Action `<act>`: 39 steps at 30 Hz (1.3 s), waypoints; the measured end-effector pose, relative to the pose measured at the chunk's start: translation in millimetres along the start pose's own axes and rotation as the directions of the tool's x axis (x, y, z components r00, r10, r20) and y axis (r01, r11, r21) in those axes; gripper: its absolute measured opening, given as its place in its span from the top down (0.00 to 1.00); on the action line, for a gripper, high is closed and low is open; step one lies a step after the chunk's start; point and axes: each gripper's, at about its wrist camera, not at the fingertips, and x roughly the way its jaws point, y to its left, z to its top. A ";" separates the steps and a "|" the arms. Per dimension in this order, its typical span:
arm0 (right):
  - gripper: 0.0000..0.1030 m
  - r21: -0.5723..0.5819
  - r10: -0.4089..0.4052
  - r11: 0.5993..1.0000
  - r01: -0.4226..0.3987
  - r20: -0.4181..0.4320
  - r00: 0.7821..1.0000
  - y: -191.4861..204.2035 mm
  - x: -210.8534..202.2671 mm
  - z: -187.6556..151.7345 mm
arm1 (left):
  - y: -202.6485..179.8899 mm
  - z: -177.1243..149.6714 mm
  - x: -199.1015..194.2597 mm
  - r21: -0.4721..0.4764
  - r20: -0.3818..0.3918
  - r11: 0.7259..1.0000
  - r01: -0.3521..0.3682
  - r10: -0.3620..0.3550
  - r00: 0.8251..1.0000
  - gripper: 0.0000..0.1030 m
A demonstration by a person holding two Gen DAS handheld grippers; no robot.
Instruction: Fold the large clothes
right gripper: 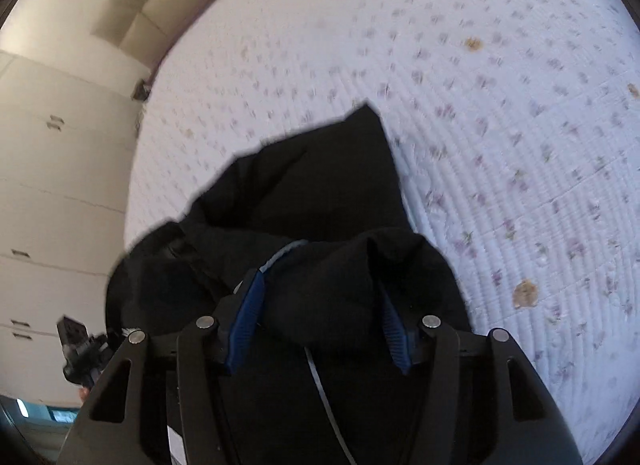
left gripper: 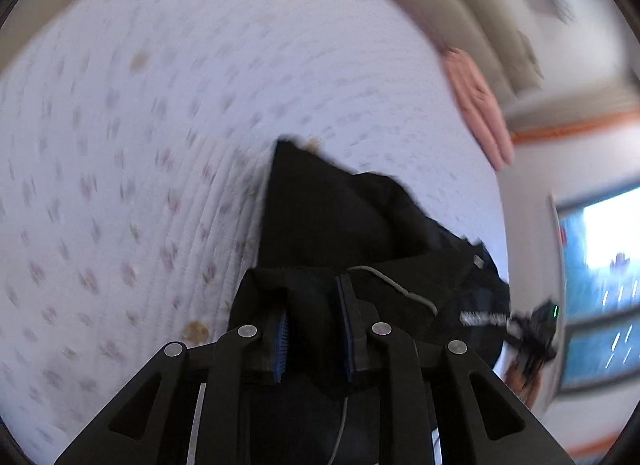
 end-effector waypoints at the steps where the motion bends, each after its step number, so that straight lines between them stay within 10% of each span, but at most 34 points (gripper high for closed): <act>1: 0.42 0.011 0.019 1.000 -0.019 0.016 1.000 -1.0 -9.9 2.6 | -9.2 -2.2 -9.0 0.066 0.005 0.998 -0.009 0.008 1.000 0.77; 4: 0.35 0.064 0.169 0.983 -0.174 0.076 0.983 -9.8 -36.8 4.8 | -25.7 -6.7 -25.5 0.200 -0.023 0.980 -0.011 0.016 1.000 0.77; 7: 0.35 0.020 0.146 0.989 -0.148 0.075 0.986 -3.3 -48.2 1.3 | -18.7 -8.3 -35.9 0.219 -0.070 0.975 0.027 -0.012 0.997 0.74; 11: 0.34 -0.063 0.067 0.996 -0.064 0.037 0.997 11.8 -48.5 -11.6 | 17.2 -9.8 -53.1 0.138 -0.131 0.985 0.099 -0.081 0.988 0.31; 17: 0.34 -0.124 -0.016 0.992 0.015 -0.003 1.000 25.8 -25.6 -27.2 | 35.9 -5.4 -53.4 0.172 -0.066 0.982 -0.076 0.089 0.994 0.30; 26: 0.31 -0.357 -0.176 0.915 0.189 0.071 0.982 67.5 -23.5 -17.2 | 0.2 19.3 9.5 0.408 -0.079 0.907 -0.107 0.152 0.985 0.29; 36: 0.31 -0.436 -0.234 0.865 0.250 0.091 0.968 47.6 -12.3 16.8 | 1.7 42.3 34.5 0.344 -0.152 0.934 0.100 -0.050 0.987 0.30; 39: 0.31 -0.445 -0.246 0.859 0.255 0.078 0.966 35.9 -5.0 27.3 | -0.3 44.4 39.0 0.324 -0.148 0.941 0.098 -0.051 0.988 0.46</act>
